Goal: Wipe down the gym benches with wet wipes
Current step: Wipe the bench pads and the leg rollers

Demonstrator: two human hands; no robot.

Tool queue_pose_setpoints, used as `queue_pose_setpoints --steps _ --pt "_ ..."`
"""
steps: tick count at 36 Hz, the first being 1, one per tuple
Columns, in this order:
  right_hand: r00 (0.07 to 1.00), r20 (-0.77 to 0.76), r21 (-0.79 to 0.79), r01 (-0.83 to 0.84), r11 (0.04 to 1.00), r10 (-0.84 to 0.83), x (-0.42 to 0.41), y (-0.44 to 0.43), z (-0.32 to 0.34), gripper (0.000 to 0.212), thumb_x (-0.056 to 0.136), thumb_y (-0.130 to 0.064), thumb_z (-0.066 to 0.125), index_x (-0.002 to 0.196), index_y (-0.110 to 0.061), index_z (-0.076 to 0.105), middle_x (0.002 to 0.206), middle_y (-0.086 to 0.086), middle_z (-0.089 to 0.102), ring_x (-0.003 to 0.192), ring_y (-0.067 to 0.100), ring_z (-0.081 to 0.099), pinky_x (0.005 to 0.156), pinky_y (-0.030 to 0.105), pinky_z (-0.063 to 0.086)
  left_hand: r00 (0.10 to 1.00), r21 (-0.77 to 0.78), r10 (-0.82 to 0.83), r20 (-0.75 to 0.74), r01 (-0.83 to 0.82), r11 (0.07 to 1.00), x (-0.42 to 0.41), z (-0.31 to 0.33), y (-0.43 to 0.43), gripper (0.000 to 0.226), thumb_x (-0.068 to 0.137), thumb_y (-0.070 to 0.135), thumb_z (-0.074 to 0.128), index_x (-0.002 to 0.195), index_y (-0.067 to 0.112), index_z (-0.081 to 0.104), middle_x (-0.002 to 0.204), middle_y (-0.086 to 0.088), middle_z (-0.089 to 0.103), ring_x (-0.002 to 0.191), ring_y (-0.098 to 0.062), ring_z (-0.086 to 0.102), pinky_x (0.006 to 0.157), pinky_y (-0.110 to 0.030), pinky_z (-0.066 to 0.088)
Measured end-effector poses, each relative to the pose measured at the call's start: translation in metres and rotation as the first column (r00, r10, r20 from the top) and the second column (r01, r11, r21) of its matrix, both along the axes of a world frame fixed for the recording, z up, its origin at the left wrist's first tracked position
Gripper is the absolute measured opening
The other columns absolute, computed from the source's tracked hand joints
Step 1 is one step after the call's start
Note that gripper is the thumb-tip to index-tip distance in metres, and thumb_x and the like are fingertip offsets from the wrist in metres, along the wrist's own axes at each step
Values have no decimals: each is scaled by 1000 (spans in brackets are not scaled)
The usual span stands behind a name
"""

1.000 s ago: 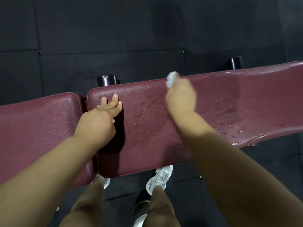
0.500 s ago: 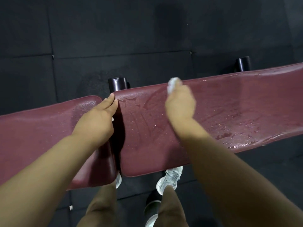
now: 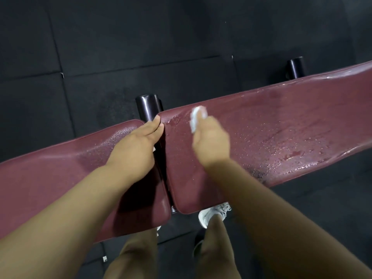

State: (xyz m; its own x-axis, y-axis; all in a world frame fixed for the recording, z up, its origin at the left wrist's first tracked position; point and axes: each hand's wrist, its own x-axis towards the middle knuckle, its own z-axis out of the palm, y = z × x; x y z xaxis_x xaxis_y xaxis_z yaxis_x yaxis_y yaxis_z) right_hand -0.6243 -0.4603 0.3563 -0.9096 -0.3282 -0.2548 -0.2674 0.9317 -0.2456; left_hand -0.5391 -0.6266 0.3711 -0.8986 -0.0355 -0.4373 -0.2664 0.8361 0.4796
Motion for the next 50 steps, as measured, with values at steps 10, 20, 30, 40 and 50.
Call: queue_pose_setpoints --steps 10,20,30,40,50 --pt "953 -95 55 295 954 -289 -27 102 18 40 97 -17 42 135 -23 48 108 13 60 99 35 58 79 39 45 998 -40 -60 -16 59 997 1 -4 6 78 83 -3 54 149 17 18 157 9 0 144 -11 11 113 -20 8" --pt "904 352 -45 -242 969 242 92 36 15 42 100 -36 26 133 -22 49 113 6 59 97 28 56 71 31 33 998 -84 -63 6 64 994 -2 2 16 79 79 -10 47 149 12 17 158 1 -1 145 -14 7 117 -26 11" --pt "813 -72 22 580 814 -577 32 150 12 49 94 -24 30 140 -22 44 113 14 59 103 32 56 75 28 33 1000 -20 8 -4 -8 1000 28 20 58 72 85 -5 49 149 14 21 158 8 -1 145 -10 -1 113 -25 14" --pt "968 60 -176 -231 957 244 106 141 -1 40 94 -36 35 120 -24 64 87 -5 67 73 24 66 55 34 54 987 -29 4 162 1 1000 54 10 90 77 90 -2 47 151 18 5 156 9 -17 144 -11 -10 113 -31 22" --pt "751 -25 -55 658 751 -659 84 158 -11 36 100 -34 33 125 -22 55 106 3 64 98 26 62 79 28 43 989 -53 64 137 -58 997 54 0 100 80 86 -9 51 151 14 9 157 7 -14 145 -19 -10 118 -32 6"
